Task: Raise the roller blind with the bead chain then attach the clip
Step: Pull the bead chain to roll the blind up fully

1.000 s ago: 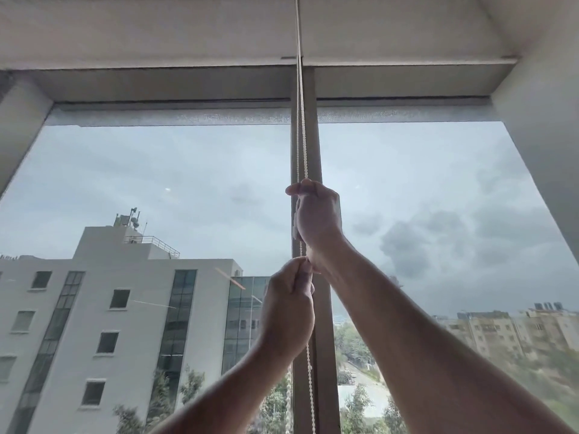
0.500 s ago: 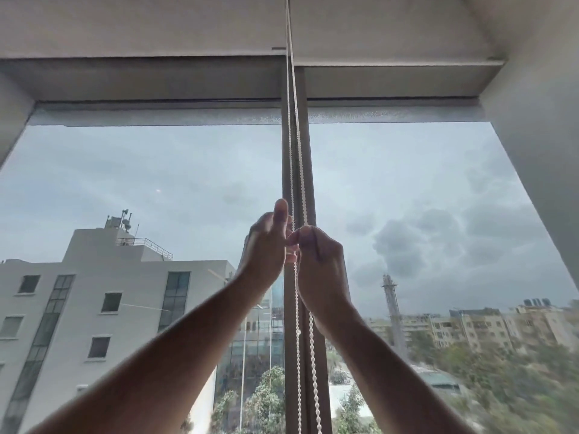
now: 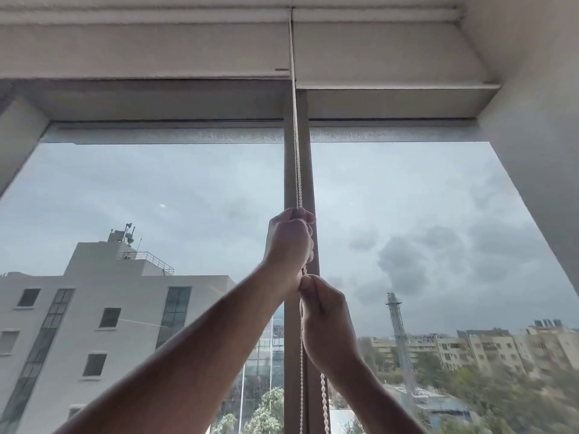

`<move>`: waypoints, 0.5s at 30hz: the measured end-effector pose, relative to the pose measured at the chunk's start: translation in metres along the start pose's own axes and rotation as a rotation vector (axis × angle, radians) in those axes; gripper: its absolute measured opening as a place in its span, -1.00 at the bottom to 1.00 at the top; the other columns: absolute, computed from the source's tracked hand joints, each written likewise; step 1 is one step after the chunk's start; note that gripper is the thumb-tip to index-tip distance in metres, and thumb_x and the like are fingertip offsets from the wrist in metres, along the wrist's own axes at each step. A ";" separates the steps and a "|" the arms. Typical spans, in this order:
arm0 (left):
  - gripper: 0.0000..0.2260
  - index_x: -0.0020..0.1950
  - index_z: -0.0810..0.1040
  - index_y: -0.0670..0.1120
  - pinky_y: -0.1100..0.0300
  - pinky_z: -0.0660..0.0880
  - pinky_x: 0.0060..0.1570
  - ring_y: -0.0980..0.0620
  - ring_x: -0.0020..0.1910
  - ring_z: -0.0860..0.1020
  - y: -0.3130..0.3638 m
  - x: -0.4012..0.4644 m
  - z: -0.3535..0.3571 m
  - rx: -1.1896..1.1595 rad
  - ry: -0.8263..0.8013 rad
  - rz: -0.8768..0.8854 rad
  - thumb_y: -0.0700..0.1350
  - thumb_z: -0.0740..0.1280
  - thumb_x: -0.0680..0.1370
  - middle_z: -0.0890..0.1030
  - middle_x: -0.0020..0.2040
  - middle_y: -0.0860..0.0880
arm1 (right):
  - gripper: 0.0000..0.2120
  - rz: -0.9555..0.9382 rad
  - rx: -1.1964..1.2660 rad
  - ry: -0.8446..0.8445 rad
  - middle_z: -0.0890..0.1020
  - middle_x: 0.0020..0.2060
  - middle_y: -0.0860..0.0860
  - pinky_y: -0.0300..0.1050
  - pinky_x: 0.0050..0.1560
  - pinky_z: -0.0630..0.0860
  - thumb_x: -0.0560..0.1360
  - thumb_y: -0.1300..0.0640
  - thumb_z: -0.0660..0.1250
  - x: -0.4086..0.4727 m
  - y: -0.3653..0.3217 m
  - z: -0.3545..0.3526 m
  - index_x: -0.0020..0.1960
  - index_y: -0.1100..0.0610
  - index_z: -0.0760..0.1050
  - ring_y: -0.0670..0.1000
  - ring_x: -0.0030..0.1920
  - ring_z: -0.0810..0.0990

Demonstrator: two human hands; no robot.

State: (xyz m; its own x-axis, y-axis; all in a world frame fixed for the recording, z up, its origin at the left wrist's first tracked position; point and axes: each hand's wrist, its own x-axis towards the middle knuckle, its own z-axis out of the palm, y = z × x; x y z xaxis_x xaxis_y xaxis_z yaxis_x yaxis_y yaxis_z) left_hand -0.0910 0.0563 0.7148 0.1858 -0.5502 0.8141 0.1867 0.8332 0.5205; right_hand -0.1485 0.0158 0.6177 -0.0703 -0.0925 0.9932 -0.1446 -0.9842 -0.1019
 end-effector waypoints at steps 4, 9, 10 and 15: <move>-0.70 -0.18 0.48 -0.13 0.33 0.15 -0.65 0.16 -0.67 0.20 -0.002 0.001 -0.010 0.005 0.016 0.024 -0.35 0.03 0.59 0.30 -0.56 0.09 | -0.59 0.093 0.054 -0.035 0.37 -0.52 -0.16 -0.17 -0.41 0.26 0.67 0.15 0.13 -0.001 0.004 0.005 -0.29 -0.13 0.48 -0.10 -0.46 0.26; -0.75 -0.10 0.49 -0.18 0.30 0.22 -0.58 0.15 -0.63 0.26 -0.016 -0.012 -0.029 0.059 -0.034 0.008 -0.36 0.05 0.60 0.32 -0.59 0.09 | -0.77 0.310 0.195 -0.105 0.37 -0.49 -0.09 -0.22 -0.55 0.26 0.66 0.13 0.15 -0.018 0.014 0.007 -0.03 -0.07 0.55 -0.07 -0.55 0.27; -0.76 -0.09 0.50 -0.19 0.27 0.25 -0.55 0.13 -0.62 0.28 -0.022 -0.015 -0.032 0.078 -0.034 0.006 -0.34 0.07 0.61 0.32 -0.57 0.06 | -0.80 0.333 0.195 -0.103 0.39 -0.51 -0.11 -0.22 -0.55 0.25 0.66 0.13 0.17 -0.023 0.016 0.007 0.00 -0.08 0.54 -0.07 -0.55 0.27; -0.80 -0.06 0.54 -0.19 0.22 0.37 -0.51 0.04 -0.59 0.44 -0.058 -0.039 -0.054 0.204 -0.023 0.037 -0.27 0.14 0.64 0.43 -0.57 0.04 | -0.88 0.384 0.139 -0.103 0.46 -0.49 -0.12 -0.01 -0.35 0.34 0.63 0.13 0.25 -0.053 0.026 0.010 0.01 -0.04 0.54 0.00 -0.44 0.33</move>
State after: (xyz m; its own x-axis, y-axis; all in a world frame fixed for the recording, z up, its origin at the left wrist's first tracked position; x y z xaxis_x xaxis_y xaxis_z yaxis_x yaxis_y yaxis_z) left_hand -0.0573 0.0263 0.6395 0.1667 -0.5198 0.8378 -0.0199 0.8478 0.5300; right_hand -0.1391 -0.0065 0.5632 0.0069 -0.4641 0.8858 0.0078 -0.8857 -0.4641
